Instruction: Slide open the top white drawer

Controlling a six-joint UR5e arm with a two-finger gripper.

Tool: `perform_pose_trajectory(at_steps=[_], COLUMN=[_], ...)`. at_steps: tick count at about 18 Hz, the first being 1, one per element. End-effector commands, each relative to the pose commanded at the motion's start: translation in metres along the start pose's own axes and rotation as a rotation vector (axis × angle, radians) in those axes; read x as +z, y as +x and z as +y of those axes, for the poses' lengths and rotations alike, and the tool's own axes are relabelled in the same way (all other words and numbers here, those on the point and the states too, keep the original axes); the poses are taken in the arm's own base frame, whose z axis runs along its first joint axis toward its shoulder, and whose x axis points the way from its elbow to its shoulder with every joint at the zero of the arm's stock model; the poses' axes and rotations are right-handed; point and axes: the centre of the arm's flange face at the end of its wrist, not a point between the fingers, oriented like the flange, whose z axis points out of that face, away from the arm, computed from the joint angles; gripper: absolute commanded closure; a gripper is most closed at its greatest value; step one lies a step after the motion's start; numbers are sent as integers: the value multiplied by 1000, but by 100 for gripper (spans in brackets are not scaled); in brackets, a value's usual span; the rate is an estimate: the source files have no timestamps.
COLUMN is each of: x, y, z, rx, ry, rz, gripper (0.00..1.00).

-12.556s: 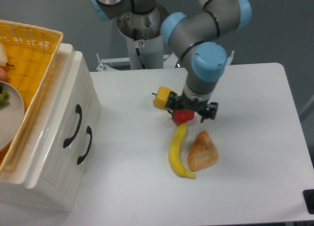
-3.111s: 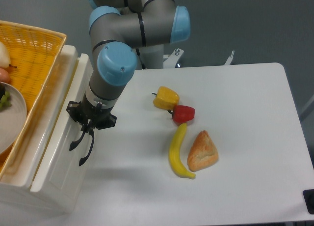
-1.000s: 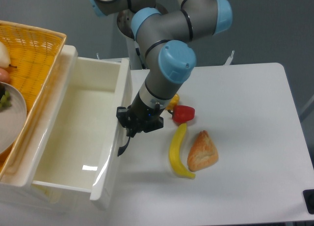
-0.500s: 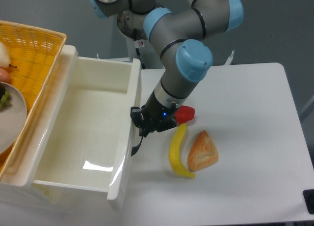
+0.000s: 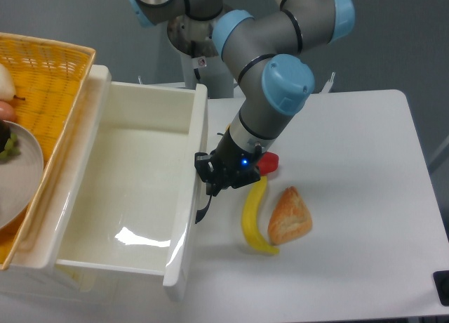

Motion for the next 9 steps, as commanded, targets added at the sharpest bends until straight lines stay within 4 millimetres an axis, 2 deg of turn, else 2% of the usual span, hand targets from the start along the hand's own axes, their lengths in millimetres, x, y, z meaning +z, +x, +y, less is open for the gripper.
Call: perform_pose_trajectory(at_steps=[3, 5, 9], x=[0, 0, 0], y=[1, 1, 0], z=[0, 0, 0], rx=[4, 7, 5], ry=[1, 0, 1], rz=[0, -2, -1], gripper=[26, 22, 19])
